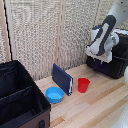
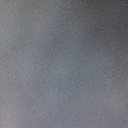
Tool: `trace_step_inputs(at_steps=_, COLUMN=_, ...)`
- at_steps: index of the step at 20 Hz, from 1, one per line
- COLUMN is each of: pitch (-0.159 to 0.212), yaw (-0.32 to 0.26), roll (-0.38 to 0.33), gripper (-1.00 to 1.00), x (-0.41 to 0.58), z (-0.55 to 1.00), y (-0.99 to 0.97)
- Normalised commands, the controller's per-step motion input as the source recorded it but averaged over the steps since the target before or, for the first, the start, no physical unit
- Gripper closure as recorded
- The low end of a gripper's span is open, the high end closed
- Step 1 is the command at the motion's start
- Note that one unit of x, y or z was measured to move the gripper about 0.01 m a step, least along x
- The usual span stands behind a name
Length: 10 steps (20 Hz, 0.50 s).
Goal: Please move the gripper into proximity with the fryer handle. Once close enough, gingerly grasp the handle and gently tug the fryer basket open in your direction.
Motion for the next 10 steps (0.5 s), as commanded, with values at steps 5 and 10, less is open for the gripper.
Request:
trace_step_inputs(at_steps=5, pitch=-0.144, yaw=-0.063, roll=0.002, gripper=1.00, x=0.005, z=0.43, y=0.88)
trace_step_inputs(at_steps=10, pitch=-0.052, yaw=-0.061, roll=0.001, gripper=1.00, x=0.175, z=0.03, y=0.92)
